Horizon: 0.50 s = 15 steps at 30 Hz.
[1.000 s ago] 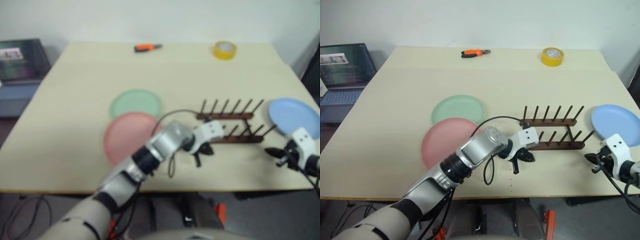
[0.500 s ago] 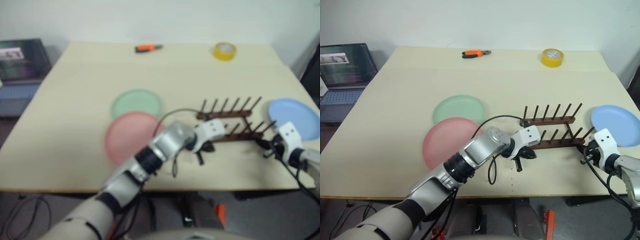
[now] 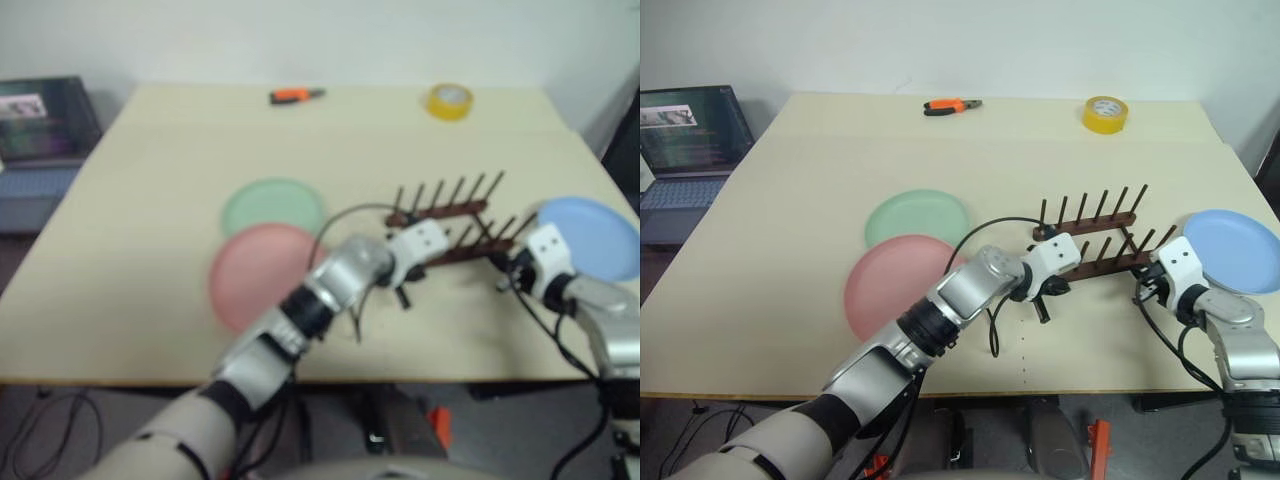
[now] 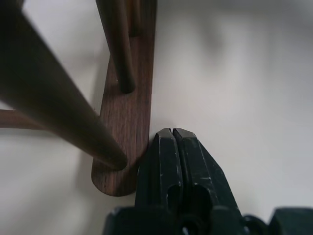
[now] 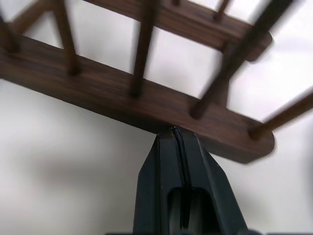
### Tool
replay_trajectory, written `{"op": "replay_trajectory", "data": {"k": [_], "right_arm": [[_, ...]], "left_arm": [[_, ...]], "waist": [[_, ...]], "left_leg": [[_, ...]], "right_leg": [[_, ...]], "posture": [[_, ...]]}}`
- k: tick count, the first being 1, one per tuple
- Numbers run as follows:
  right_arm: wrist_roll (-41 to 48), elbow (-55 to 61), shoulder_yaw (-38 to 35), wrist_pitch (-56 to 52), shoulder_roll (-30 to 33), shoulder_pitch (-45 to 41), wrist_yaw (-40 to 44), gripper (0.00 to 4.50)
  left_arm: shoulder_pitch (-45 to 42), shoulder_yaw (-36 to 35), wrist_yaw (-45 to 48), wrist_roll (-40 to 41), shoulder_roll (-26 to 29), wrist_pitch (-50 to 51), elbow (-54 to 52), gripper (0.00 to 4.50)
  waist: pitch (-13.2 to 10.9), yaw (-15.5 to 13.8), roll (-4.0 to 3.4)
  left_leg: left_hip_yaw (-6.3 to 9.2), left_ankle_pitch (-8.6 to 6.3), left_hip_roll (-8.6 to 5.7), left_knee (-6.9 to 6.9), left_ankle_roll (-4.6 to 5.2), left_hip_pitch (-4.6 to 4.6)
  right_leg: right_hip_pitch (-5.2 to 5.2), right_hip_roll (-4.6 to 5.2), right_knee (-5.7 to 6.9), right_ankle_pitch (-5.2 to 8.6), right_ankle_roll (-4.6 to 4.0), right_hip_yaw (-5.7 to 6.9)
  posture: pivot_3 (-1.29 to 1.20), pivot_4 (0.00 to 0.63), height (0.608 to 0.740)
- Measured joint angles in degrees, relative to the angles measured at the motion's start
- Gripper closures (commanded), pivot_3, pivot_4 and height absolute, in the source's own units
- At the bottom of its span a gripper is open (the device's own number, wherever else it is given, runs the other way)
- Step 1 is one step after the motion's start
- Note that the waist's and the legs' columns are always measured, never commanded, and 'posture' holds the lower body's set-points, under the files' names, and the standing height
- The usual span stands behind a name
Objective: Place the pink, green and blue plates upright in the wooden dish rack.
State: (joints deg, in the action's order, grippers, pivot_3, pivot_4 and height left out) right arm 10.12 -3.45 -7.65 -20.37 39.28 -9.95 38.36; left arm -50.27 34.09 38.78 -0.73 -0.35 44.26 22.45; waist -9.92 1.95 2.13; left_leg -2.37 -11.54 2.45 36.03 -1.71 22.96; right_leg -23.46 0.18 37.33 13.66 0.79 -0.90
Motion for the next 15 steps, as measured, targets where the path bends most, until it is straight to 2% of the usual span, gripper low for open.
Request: {"op": "replay_trajectory", "data": {"k": [15], "right_arm": [[-0.7, -0.8, 2.7, 0.4, -0.9, -2.5, 0.6, 4.50]], "left_arm": [[-1.6, -3.6, -4.4, -2.7, 0.4, -2.4, 4.4, 4.43]], "waist": [[0.0, 0.0, -0.01]], "left_leg": [[0.01, -0.02, 0.03, -0.05, 0.01, 0.04]], "right_leg": [[0.02, -0.01, -0.15, -0.02, 0.02, 0.02]], "posture": [[0.00, 0.150, 0.740]]}}
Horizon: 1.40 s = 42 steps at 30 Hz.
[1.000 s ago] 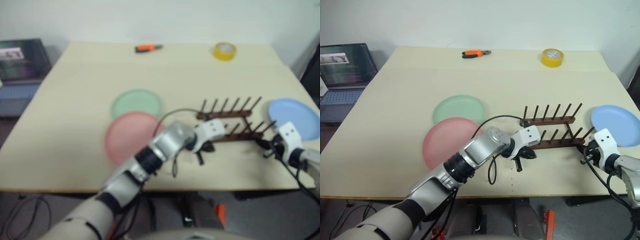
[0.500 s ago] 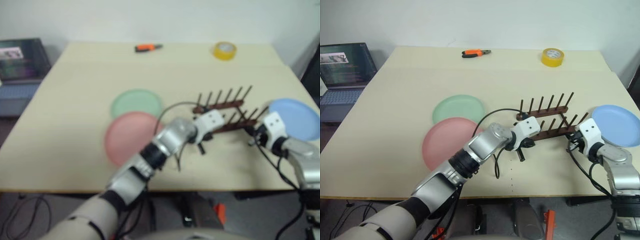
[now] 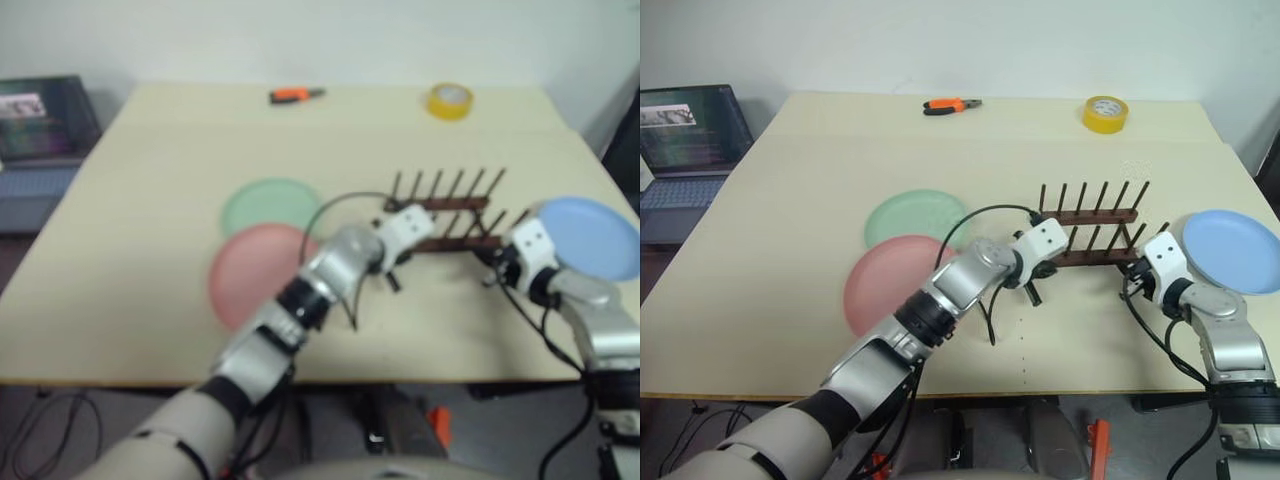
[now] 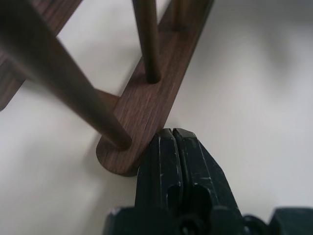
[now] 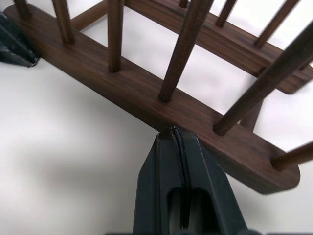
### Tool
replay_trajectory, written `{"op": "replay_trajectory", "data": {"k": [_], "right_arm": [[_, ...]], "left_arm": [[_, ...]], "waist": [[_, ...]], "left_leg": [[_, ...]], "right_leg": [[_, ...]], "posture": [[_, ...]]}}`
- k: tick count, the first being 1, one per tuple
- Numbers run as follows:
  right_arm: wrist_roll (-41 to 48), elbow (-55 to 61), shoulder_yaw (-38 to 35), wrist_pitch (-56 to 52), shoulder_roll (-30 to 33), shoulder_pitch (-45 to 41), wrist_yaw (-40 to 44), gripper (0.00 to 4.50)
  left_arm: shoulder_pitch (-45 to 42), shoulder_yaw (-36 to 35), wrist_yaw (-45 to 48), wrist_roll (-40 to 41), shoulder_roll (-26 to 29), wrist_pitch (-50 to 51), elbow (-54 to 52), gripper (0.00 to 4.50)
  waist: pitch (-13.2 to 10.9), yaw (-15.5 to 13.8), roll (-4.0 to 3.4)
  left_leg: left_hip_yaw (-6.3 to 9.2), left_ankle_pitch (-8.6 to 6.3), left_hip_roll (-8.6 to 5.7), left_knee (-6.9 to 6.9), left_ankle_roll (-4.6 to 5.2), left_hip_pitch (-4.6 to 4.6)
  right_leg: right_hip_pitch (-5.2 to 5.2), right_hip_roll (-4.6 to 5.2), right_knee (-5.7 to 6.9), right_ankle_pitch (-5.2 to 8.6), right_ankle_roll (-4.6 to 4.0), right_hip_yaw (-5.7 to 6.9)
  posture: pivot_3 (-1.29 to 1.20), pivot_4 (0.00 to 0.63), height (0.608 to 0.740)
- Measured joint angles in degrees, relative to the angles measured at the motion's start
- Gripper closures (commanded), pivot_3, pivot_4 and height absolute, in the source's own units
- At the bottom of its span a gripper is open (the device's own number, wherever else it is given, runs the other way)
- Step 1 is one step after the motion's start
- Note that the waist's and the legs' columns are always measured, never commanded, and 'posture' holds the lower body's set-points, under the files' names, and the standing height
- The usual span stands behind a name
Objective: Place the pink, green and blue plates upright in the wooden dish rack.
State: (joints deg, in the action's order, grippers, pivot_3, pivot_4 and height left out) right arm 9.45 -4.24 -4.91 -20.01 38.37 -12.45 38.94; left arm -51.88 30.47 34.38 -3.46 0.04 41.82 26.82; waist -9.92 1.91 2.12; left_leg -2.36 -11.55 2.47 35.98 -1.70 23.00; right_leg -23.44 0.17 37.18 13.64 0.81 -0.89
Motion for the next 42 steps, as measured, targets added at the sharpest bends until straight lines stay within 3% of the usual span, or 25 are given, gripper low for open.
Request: {"op": "replay_trajectory", "data": {"k": [20, 31, 42], "right_arm": [[-7.5, -8.3, 1.8, 3.7, -1.6, -4.0, -6.7, 4.50], [-8.6, -11.1, 2.3, 6.6, -3.6, -5.9, -7.7, 4.50], [-11.2, -19.1, 5.0, 12.9, -6.4, -11.6, -9.2, 4.50]], "left_arm": [[-0.1, -1.0, -0.6, -1.8, -0.5, -0.8, 0.8, 4.43], [-2.1, -4.4, -7.8, -3.4, -2.5, -3.9, 7.2, 4.43], [-2.6, -6.2, -9.2, -3.8, -2.6, -5.1, 9.1, 4.43]], "waist": [[0.0, 0.0, -0.01], [0.0, 0.1, 0.00], [0.0, 0.1, 0.00]], "left_leg": [[-0.07, -0.05, 0.01, 0.00, 0.06, 0.01], [-0.12, -0.05, 0.02, 0.00, 0.07, -0.02], [-0.17, -0.05, 0.03, -0.03, 0.07, -0.01]], "right_leg": [[0.00, 0.01, -0.05, -0.02, 0.02, -0.04], [0.01, -0.01, -0.06, -0.05, 0.07, -0.08], [0.01, 0.00, -0.08, -0.05, 0.07, -0.08]], "posture": [[0.00, 0.150, 0.740], [0.00, 0.150, 0.740], [0.00, 0.150, 0.740]]}}
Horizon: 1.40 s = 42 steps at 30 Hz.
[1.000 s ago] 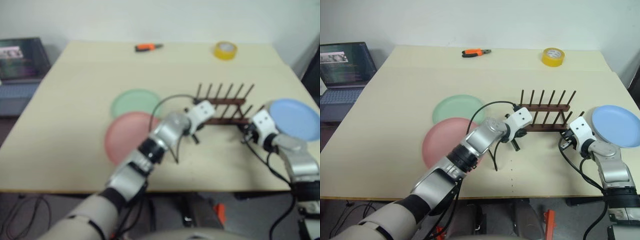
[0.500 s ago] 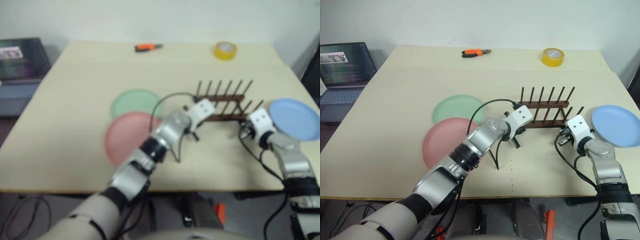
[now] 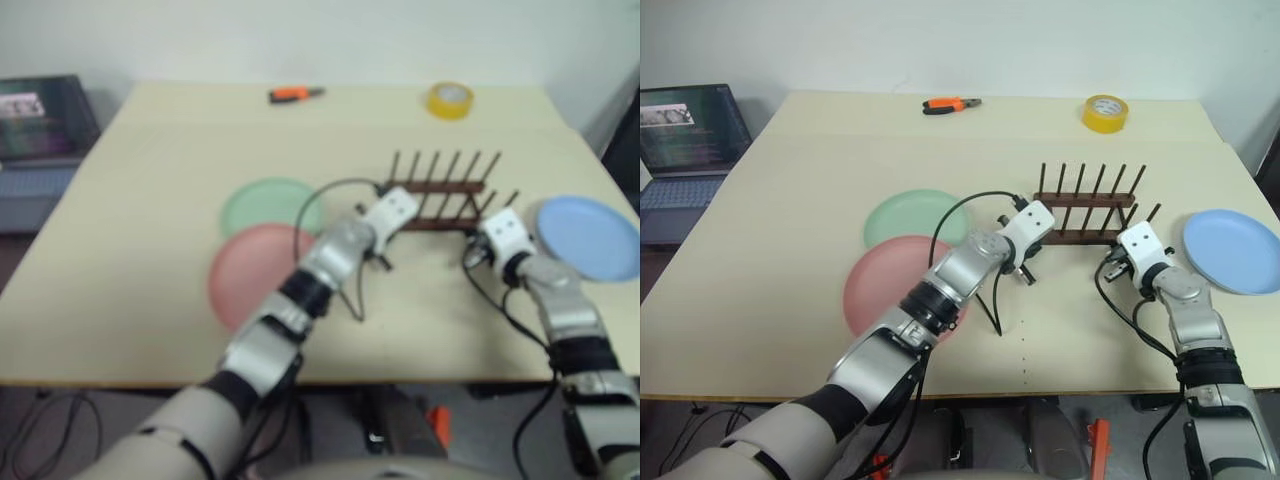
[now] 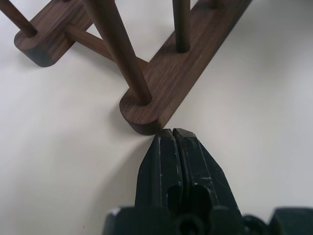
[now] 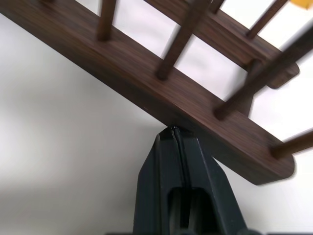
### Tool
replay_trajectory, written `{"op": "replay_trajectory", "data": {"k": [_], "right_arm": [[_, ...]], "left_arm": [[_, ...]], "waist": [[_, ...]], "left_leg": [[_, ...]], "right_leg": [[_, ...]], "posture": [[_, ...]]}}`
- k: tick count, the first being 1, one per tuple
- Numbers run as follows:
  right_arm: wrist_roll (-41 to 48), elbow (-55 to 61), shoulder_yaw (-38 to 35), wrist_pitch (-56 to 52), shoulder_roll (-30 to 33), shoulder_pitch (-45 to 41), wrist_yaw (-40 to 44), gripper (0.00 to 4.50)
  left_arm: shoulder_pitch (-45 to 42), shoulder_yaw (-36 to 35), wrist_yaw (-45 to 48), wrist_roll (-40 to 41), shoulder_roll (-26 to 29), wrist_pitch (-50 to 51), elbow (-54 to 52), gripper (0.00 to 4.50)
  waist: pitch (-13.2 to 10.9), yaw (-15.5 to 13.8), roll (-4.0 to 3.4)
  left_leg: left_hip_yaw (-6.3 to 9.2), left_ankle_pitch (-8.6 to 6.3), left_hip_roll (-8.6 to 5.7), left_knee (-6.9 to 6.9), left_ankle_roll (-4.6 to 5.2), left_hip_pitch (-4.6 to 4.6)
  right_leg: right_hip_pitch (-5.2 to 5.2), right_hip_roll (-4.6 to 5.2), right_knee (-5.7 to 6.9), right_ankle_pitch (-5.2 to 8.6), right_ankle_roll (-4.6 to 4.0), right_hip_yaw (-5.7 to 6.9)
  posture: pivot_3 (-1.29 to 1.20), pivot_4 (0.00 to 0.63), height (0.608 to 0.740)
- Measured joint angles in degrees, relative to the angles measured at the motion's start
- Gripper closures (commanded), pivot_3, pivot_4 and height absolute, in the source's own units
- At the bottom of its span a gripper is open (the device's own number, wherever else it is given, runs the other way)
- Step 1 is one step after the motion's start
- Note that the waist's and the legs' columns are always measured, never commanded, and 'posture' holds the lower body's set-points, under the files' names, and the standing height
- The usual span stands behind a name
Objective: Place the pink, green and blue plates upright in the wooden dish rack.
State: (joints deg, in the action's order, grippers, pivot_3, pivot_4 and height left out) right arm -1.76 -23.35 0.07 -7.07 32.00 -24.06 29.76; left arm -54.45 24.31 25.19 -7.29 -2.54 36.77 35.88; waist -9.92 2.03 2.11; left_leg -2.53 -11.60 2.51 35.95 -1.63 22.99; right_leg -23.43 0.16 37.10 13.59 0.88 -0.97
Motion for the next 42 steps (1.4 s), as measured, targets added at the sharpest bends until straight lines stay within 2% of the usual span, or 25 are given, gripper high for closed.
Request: {"op": "replay_trajectory", "data": {"k": [8, 20, 24, 29, 30, 32, 37, 42], "right_arm": [[-0.7, -2.0, 1.3, 2.7, -2.6, -1.7, -0.8, 4.50], [-1.0, -1.5, 1.3, 3.5, -3.0, -1.5, 1.5, 4.50], [3.7, 10.5, 1.3, -2.3, -1.6, 4.5, 8.5, 4.50], [12.5, 31.9, -1.2, -15.9, 4.6, 9.5, 14.7, 4.50], [14.0, 34.5, -2.1, -18.2, 5.7, 9.6, 15.1, 4.50], [17.1, 38.9, -4.7, -23.2, 7.7, 9.6, 15.4, 3.91], [21.0, 41.4, -10.3, -29.7, 13.0, 9.5, 16.3, 2.19], [20.9, 38.6, -14.3, -29.7, 17.9, 8.9, 16.4, 0.49]], "left_arm": [[-0.3, -0.1, -0.9, -0.1, -0.2, -0.7, 0.9, 4.43], [-1.4, -1.0, -0.6, -0.3, 0.5, -1.1, 2.4, 4.43], [0.3, -1.0, 3.3, -0.3, 5.4, 4.7, -6.1, 4.43], [1.0, -2.3, 8.8, 1.7, 11.7, 13.2, -20.6, 4.43], [1.0, -2.4, 9.7, 2.2, 12.6, 14.1, -22.7, 4.08], [1.2, -3.1, 11.7, 3.9, 13.8, 15.6, -26.9, 3.57], [1.7, -5.0, 17.3, 9.7, 16.9, 17.6, -32.4, 1.77], [1.6, -6.7, 20.0, 13.1, 19.0, 17.4, -33.2, 0.00]], "waist": [[0.0, 0.0, 0.00], [0.0, 0.0, -0.01], [-0.1, 0.0, -0.11], [-0.1, -0.2, -0.17], [-0.1, -0.3, -0.17], [-0.1, -0.4, -0.16], [-0.1, -0.4, -0.15], [-0.1, -0.4, -0.14]], "left_leg": [[-0.03, 0.00, 0.01, 0.00, 0.00, -0.01], [-0.15, 0.00, 0.04, -0.03, 0.00, 0.00], [-0.12, -0.01, 0.09, -0.16, -0.01, 0.05], [-0.12, -0.02, 0.09, -0.09, -0.03, 0.12], [-0.12, -0.02, 0.09, -0.08, -0.03, 0.11], [-0.07, -0.02, 0.09, -0.04, -0.03, 0.10], [-0.06, -0.03, 0.09, -0.05, -0.02, 0.09], [-0.05, -0.03, 0.08, -0.05, -0.01, 0.12]], "right_leg": [[0.00, 0.00, 0.02, -0.01, 0.01, -0.01], [-0.01, 0.00, 0.01, 0.00, 0.00, -0.02], [-0.10, -0.04, 0.00, 0.04, -0.05, -0.01], [-0.14, 0.01, -0.02, 0.04, -0.04, 0.02], [-0.12, 0.02, -0.02, 0.04, -0.04, 0.03], [-0.08, 0.04, -0.03, 0.04, -0.04, 0.06], [-0.09, 0.04, -0.03, 0.06, -0.07, 0.04], [-0.09, 0.02, -0.06, 0.06, -0.08, 0.03]], "posture": [[0.00, 0.150, 0.740], [0.00, 0.150, 0.740], [0.00, 0.150, 0.740], [0.00, 0.150, 0.740], [0.00, 0.150, 0.740], [0.00, 0.150, 0.740], [0.00, 0.150, 0.740], [0.00, 0.150, 0.740]]}}
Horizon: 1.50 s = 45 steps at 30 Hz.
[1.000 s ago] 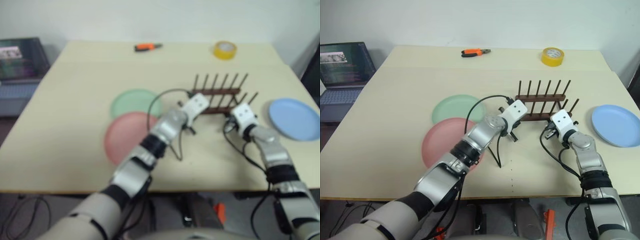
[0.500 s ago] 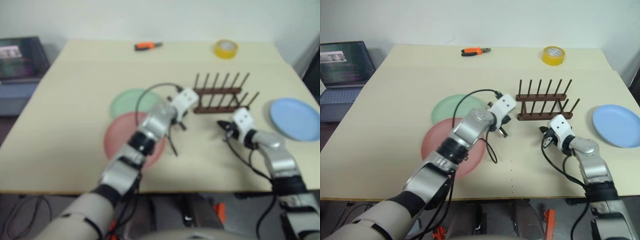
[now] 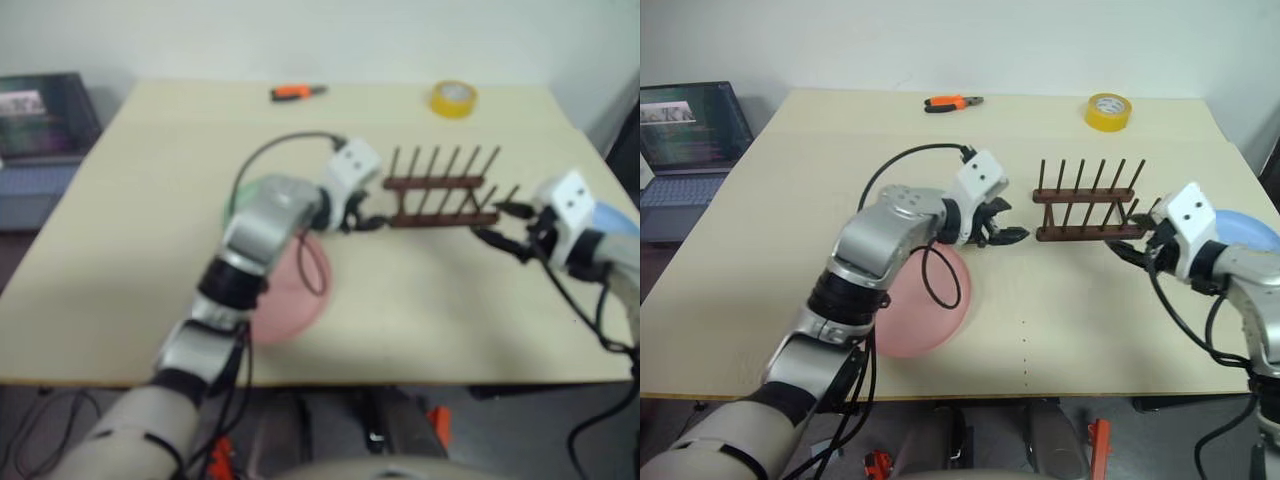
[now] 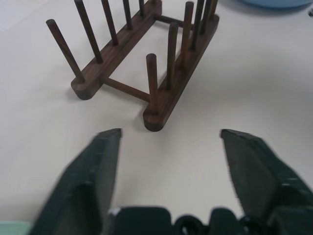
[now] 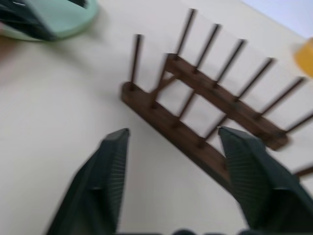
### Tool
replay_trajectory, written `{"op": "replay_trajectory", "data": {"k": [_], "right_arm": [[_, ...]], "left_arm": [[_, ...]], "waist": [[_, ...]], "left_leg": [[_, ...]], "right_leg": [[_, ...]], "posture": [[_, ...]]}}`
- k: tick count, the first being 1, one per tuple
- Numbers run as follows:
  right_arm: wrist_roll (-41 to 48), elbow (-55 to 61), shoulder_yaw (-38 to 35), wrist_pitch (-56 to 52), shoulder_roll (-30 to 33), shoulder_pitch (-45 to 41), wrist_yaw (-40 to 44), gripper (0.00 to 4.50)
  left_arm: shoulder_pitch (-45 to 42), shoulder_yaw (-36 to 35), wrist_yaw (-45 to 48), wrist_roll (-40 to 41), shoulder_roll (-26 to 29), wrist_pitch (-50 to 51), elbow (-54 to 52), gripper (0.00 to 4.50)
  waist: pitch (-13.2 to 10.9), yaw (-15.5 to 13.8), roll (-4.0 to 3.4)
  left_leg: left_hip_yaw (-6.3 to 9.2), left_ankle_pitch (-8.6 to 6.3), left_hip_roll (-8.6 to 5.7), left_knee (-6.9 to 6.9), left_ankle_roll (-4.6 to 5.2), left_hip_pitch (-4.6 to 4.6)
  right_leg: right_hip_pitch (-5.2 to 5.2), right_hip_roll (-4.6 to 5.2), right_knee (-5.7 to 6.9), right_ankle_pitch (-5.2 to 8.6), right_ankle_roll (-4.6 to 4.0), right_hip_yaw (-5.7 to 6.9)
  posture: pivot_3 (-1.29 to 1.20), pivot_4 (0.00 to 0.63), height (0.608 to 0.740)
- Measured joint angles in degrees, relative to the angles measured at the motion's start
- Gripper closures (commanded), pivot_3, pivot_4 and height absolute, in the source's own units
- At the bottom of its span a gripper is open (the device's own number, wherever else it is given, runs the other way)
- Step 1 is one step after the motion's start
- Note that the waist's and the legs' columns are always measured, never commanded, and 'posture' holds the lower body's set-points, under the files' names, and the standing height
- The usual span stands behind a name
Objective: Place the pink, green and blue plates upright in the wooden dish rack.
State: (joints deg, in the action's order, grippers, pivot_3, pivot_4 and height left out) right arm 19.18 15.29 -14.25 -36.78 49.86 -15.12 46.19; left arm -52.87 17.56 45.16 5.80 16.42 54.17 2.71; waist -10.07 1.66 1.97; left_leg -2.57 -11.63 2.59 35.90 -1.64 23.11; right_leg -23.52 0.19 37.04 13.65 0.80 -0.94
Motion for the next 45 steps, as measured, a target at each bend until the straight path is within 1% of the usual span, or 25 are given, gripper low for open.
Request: {"op": "replay_trajectory", "data": {"k": [1, 2, 8, 12, 18, 21, 26, 31, 35, 39, 41, 43, 45], "right_arm": [[-0.1, -1.2, -0.6, 0.2, 0.9, 0.0, 0.0, 0.09], [-0.5, -2.8, -0.9, 0.5, 2.1, 0.0, 0.0, 0.03], [-4.6, -14.3, -1.3, 4.2, 8.1, -0.9, 0.2, 0.03], [-6.4, -23.3, -0.1, 7.4, 11.2, -3.2, 2.9, 0.03], [-8.8, -35.6, 3.2, 13.3, 12.4, -7.5, 8.2, 0.03], [-9.1, -39.1, 4.9, 14.7, 12.7, -9.2, 11.4, 0.03], [-11.2, -45.8, 7.5, 16.5, 12.7, -12.9, 13.8, 0.03], [-12.3, -51.7, 8.7, 18.9, 12.7, -14.6, 15.2, 0.03], [-13.5, -55.5, 8.8, 20.7, 12.7, -14.7, 16.1, 0.03], [-13.3, -55.9, 8.7, 21.2, 12.7, -14.2, 18.1, 0.03], [-11.8, -53.2, 7.9, 20.8, 12.7, -11.5, 20.0, 0.03], [-9.9, -49.6, 6.3, 19.5, 12.7, -8.7, 21.6, 0.03], [-8.9, -47.1, 5.3, 18.5, 12.9, -7.2, 22.0, 0.03]], "left_arm": [[-0.1, -0.1, 0.4, 0.6, 0.2, -0.2, 0.0, 0.00], [-0.2, -0.2, 0.6, 1.0, 0.3, -0.6, 0.0, 0.00], [-0.7, -0.5, 1.2, 3.0, -0.1, -2.9, 0.1, 0.00], [-0.5, -0.5, 3.6, 4.7, 0.5, -5.0, -1.9, 0.00], [0.9, 0.2, 4.1, 5.5, 1.0, -5.9, -3.0, 0.00], [1.4, 0.6, 3.6, 5.6, 0.8, -5.9, -3.2, 0.00], [1.7, 0.8, 2.9, 5.6, 0.7, -5.7, -4.6, 0.00], [2.3, 1.3, 2.7, 5.7, 0.7, -4.7, -5.2, 0.00], [2.6, 1.5, 2.3, 5.7, 0.7, -4.2, -5.2, 0.00], [2.6, 1.9, 1.8, 5.7, 0.8, -3.8, -5.5, 0.00], [2.7, 1.6, 2.0, 6.6, 1.6, -3.3, -6.1, 0.00], [2.6, -0.1, 2.4, 7.9, 2.8, -2.9, -6.7, 0.00], [2.5, -1.1, 2.5, 8.3, 4.3, -2.4, -6.8, 0.00]], "waist": [[0.0, 0.0, 0.00], [0.0, 0.0, 0.00], [0.0, 0.0, 0.01], [0.0, 0.2, 0.01], [0.0, 0.3, 0.00], [0.0, 0.2, 0.00], [0.0, 0.2, -0.01], [0.0, 0.2, -0.01], [0.0, 0.2, -0.01], [0.0, 0.2, -0.01], [0.0, 0.2, -0.01], [0.0, 0.2, -0.04], [0.0, 0.3, -0.06]], "left_leg": [[-0.01, 0.00, -0.01, 0.00, 0.00, 0.01], [-0.03, -0.01, -0.02, 0.01, 0.01, 0.02], [-0.14, -0.05, -0.03, 0.01, 0.08, 0.02], [-0.37, -0.05, 0.02, 0.01, 0.08, -0.03], [-0.49, -0.05, 0.00, 0.03, 0.08, -0.09], [-0.52, -0.05, 0.00, 0.03, 0.08, -0.08], [-0.60, -0.05, 0.01, 0.03, 0.08, -0.09], [-0.64, -0.05, 0.00, 0.03, 0.08, -0.10], [-0.66, -0.05, 0.00, 0.04, 0.08, -0.11], [-0.65, -0.04, 0.01, 0.04, 0.08, -0.13], [-0.63, -0.04, 0.02, 0.04, 0.08, -0.13], [-0.63, -0.04, 0.03, 0.03, 0.08, -0.13], [-0.64, -0.04, 0.02, 0.05, 0.08, -0.17]], "right_leg": [[0.00, 0.00, -0.01, 0.00, 0.00, 0.00], [0.00, 0.02, -0.02, 0.00, 0.00, 0.00], [-0.01, 0.03, -0.05, 0.00, 0.01, -0.05], [-0.02, -0.01, -0.02, 0.00, 0.01, -0.07], [0.00, -0.01, 0.03, -0.02, 0.03, -0.15], [0.00, -0.01, 0.01, -0.02, 0.03, -0.15], [0.00, 0.00, 0.01, -0.02, 0.03, -0.17], [0.00, -0.01, 0.03, -0.02, 0.03, -0.18], [0.00, 0.00, 0.04, -0.02, 0.04, -0.20], [0.01, -0.01, 0.07, -0.02, 0.04, -0.20], [0.02, -0.02, 0.08, -0.02, 0.04, -0.18], [0.02, -0.02, 0.08, -0.02, 0.04, -0.19], [0.02, -0.02, 0.10, -0.04, 0.06, -0.23]], "posture": [[0.00, 0.150, 0.740], [0.00, 0.150, 0.740], [0.00, 0.150, 0.740], [0.00, 0.150, 0.740], [0.00, 0.150, 0.740], [0.00, 0.150, 0.740], [0.00, 0.150, 0.740], [0.00, 0.150, 0.740], [0.00, 0.150, 0.740], [0.00, 0.150, 0.740], [0.00, 0.150, 0.740], [0.00, 0.150, 0.740], [0.00, 0.150, 0.740]]}}
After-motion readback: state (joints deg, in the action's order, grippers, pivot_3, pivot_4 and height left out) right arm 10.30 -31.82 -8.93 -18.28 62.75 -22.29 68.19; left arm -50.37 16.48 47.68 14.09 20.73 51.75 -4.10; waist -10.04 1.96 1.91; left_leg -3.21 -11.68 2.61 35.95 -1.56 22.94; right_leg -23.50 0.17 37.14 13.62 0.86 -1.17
